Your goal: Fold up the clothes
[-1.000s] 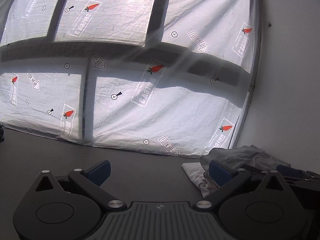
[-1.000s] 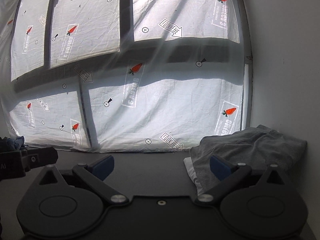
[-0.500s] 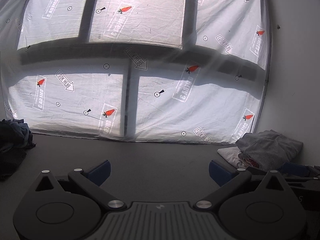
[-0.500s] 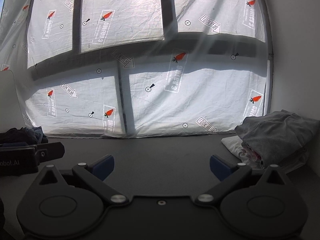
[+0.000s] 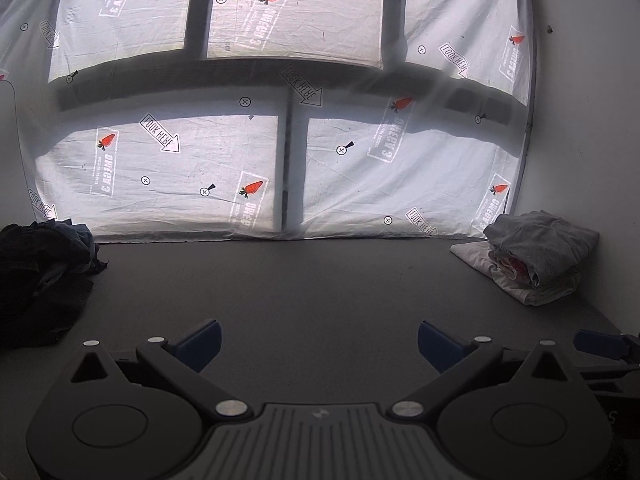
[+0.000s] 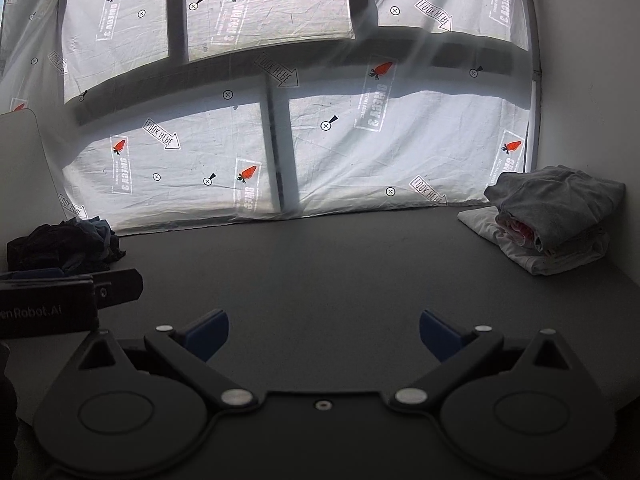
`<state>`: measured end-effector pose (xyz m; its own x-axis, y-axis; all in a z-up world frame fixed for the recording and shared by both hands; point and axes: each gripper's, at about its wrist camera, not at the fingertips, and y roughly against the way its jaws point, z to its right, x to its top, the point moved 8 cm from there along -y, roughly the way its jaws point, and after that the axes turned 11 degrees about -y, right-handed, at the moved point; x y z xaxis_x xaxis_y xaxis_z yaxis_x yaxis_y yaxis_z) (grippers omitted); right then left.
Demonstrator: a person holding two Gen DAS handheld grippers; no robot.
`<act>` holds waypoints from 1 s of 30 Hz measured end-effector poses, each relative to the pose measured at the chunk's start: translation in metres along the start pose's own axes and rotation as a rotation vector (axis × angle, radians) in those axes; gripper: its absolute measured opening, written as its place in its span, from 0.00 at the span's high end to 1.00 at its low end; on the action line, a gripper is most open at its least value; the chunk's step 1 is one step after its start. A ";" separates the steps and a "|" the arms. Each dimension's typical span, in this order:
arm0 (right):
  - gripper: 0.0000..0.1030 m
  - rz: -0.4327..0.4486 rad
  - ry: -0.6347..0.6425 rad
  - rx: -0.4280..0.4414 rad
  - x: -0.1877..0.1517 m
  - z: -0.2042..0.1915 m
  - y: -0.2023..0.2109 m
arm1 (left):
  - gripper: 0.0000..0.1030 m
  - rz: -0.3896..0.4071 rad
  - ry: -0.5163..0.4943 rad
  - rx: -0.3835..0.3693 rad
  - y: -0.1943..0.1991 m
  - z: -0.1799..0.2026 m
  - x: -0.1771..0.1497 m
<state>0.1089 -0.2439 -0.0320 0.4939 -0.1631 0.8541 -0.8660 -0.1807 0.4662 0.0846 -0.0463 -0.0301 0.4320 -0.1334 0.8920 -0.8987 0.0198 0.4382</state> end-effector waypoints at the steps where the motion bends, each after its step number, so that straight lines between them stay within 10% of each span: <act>1: 0.00 -0.008 0.001 0.004 -0.003 -0.003 0.003 | 0.00 -0.006 -0.001 -0.002 0.005 -0.003 -0.005; 30: 0.00 -0.082 0.054 -0.019 -0.049 -0.034 0.028 | 0.00 -0.068 0.049 0.011 0.041 -0.028 -0.046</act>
<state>0.0579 -0.2082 -0.0527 0.5586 -0.0959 0.8239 -0.8244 -0.1732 0.5388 0.0306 -0.0113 -0.0499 0.4954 -0.0851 0.8645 -0.8676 0.0010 0.4972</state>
